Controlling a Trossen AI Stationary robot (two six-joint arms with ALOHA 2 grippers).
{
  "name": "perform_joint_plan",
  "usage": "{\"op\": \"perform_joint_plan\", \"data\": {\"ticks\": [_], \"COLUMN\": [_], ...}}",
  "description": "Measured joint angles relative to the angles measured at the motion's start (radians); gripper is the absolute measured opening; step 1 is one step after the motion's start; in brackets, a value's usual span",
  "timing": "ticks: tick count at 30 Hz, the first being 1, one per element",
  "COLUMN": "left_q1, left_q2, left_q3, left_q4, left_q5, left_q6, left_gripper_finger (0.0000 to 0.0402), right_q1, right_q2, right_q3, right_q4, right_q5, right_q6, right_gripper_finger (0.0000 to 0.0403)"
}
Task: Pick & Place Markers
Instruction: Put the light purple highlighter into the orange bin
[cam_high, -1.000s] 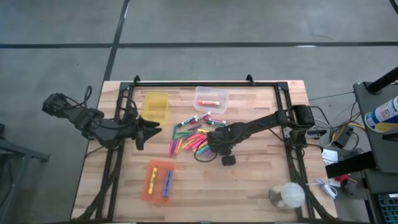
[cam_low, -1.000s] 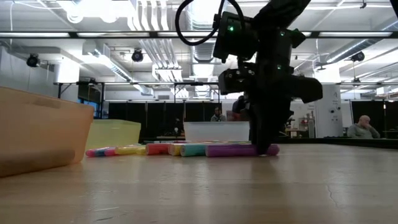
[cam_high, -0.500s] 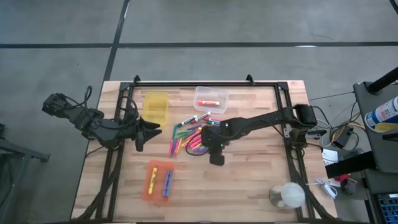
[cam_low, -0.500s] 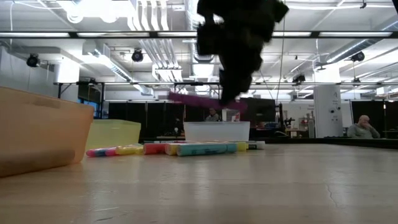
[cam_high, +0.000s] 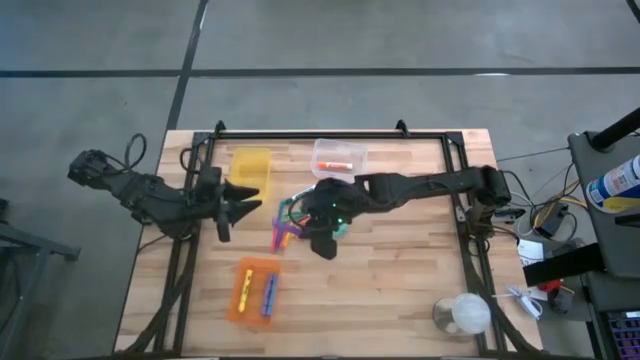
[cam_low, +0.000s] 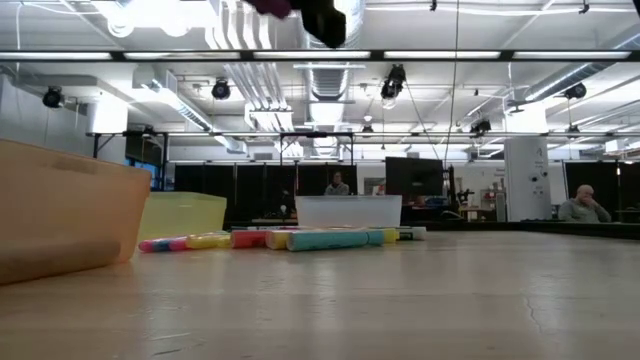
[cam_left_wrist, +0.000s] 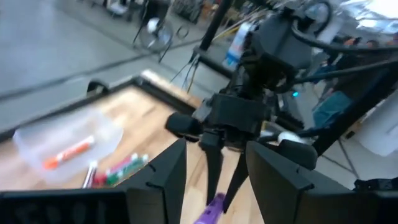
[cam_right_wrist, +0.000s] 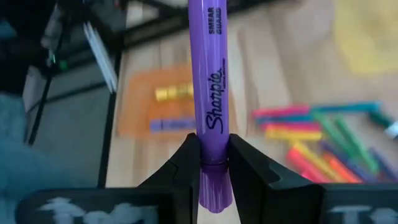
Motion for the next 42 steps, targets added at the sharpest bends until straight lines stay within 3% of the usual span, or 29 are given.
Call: {"op": "perform_joint_plan", "data": {"ticks": [6,12,42], "left_q1": [0.000,0.000,0.001], "left_q2": [-0.001,0.000,0.023], "left_q3": [0.000,0.000,0.000], "left_q4": [0.108,0.118,0.192], "left_q5": [0.000,0.005,0.024], "left_q6": [0.104,0.113,0.072], "left_gripper_finger": [0.0160,0.0160,0.0160], "right_q1": [0.000,0.000,0.023], "right_q2": [0.000,0.000,-0.002], "right_q3": [0.112,0.200,0.184], "right_q4": [-0.002,0.000,0.203], "right_q5": [0.103,0.159,0.134], "right_q6": [0.000,-0.009,0.067], "right_gripper_finger": [0.0058,0.0058,0.0058]}}
